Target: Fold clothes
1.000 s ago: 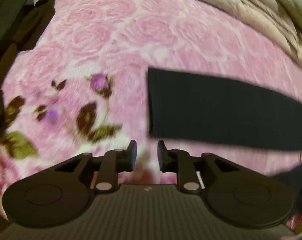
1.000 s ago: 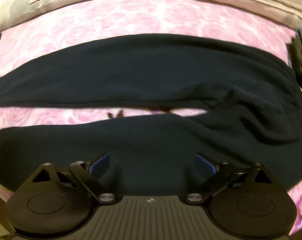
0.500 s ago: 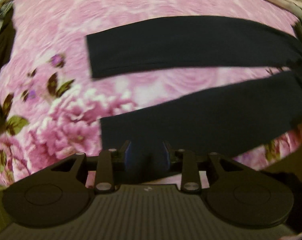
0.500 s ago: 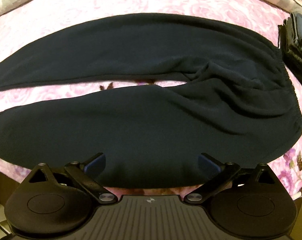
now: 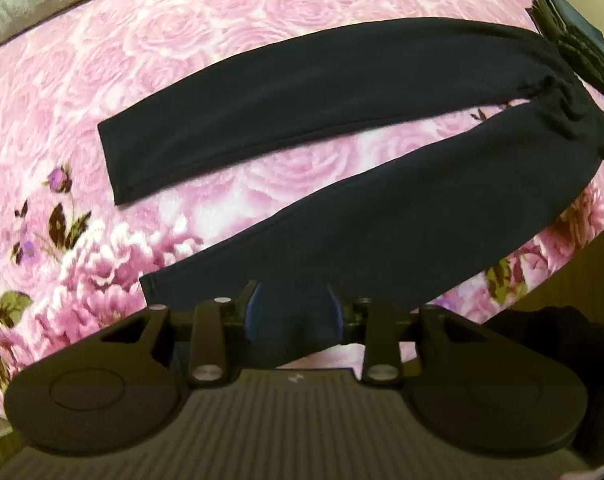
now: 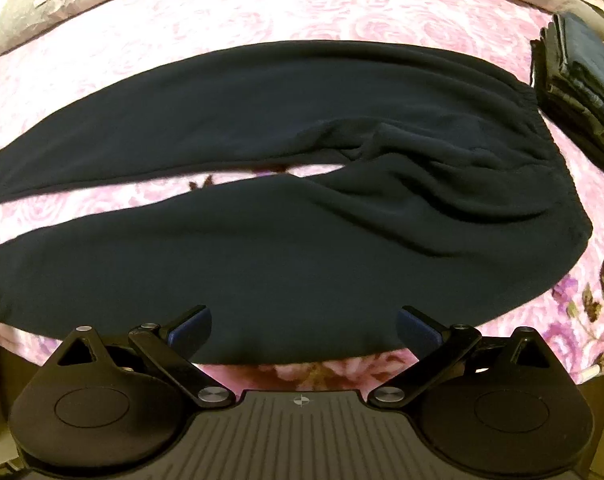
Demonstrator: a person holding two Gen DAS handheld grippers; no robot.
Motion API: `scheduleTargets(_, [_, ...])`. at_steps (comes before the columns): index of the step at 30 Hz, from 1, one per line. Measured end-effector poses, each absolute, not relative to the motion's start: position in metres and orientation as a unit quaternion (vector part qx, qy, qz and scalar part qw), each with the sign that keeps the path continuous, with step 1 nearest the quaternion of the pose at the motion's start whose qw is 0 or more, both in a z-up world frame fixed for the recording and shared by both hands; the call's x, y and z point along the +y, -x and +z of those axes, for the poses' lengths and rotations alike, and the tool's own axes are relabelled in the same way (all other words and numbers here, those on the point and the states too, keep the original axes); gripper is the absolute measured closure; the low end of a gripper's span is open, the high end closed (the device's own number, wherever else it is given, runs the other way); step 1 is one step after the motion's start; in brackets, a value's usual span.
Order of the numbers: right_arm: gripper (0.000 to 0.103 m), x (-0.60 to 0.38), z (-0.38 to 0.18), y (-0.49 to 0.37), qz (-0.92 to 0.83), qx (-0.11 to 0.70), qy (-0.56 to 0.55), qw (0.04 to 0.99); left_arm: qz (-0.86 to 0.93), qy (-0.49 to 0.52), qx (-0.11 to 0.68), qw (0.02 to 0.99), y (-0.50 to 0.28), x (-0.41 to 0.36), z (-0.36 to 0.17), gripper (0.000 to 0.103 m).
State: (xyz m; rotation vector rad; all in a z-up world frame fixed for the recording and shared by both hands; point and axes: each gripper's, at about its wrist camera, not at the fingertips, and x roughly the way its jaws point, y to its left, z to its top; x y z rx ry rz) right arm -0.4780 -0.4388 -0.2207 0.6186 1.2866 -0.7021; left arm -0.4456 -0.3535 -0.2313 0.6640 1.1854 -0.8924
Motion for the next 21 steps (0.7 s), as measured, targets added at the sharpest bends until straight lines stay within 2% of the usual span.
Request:
scheduleTargets(5, [0.002,-0.444,-0.219,0.499,-0.327,0.582,-0.231,0.707,-0.426,-0.424,0.439,0.667,0.493,-0.351,-0.25,0.071])
scheduleTargets(12, [0.002,-0.433,-0.236,0.528,-0.247,0.592,-0.013,0.767,-0.431,-0.56,0.33,0.626,0.564,-0.347,-0.298,0.067])
scheduleTargets(21, [0.002,-0.44,-0.264,0.574,-0.218,0.587,0.043,0.779,-0.404,-0.651,0.232,0.6,0.591,-0.359,-0.367,0.066])
